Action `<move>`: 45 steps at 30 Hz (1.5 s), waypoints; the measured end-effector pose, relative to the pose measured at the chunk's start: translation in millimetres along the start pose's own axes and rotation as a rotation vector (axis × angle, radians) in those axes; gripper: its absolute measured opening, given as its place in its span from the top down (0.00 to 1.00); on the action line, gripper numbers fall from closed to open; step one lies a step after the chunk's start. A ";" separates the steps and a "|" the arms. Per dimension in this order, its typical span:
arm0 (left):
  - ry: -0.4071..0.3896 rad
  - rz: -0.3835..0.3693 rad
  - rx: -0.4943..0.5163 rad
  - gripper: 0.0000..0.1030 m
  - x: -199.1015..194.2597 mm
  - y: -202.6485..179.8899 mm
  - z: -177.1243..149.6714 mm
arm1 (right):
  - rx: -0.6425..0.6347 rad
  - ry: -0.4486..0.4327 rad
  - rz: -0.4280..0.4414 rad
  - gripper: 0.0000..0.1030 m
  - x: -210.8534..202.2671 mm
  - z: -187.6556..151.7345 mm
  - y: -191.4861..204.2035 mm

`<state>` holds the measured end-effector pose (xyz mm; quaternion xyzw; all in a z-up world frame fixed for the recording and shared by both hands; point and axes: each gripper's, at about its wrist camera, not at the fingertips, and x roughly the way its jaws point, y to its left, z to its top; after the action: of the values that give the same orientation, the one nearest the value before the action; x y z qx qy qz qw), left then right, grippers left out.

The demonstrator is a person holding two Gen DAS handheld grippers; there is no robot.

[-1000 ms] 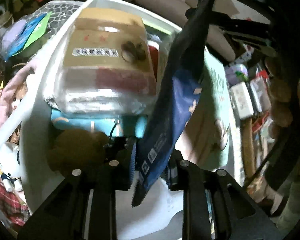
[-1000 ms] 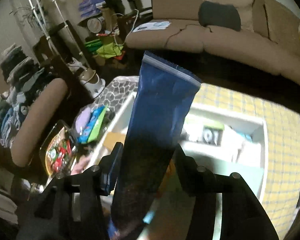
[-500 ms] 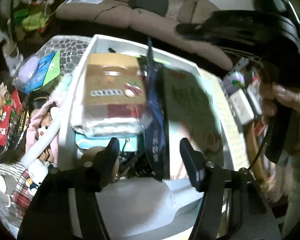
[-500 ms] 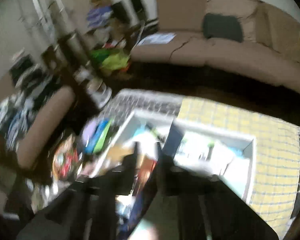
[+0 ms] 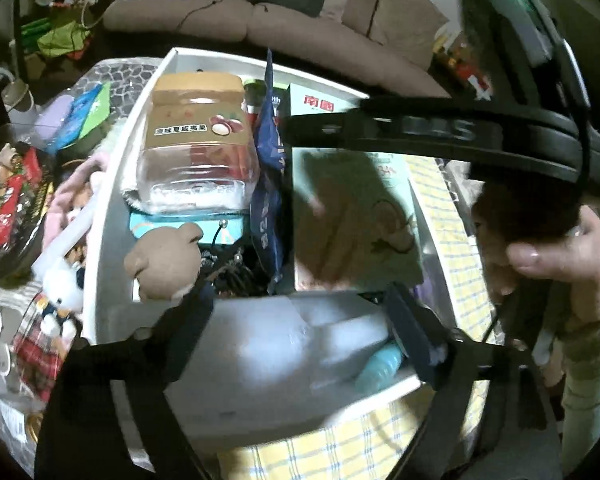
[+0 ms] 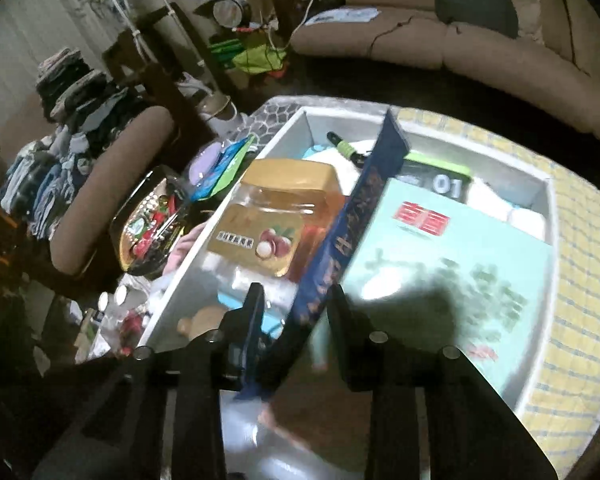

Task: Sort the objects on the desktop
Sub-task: 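Open both grippers to drop the strip into the tray, then reach the right gripper to the clear tube pen case on the cloth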

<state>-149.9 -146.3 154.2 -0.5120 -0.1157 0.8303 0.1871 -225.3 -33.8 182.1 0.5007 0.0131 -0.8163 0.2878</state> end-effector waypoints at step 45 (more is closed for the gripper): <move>-0.076 0.207 0.190 0.00 91.0 -211.3 -151.7 | 0.306 -0.148 -0.325 0.21 -131.8 -335.6 -172.8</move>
<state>-10.7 83.7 93.7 -0.4695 0.0100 0.8711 0.1436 6.9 274.4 77.6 0.4687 -0.0515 -0.8788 0.0733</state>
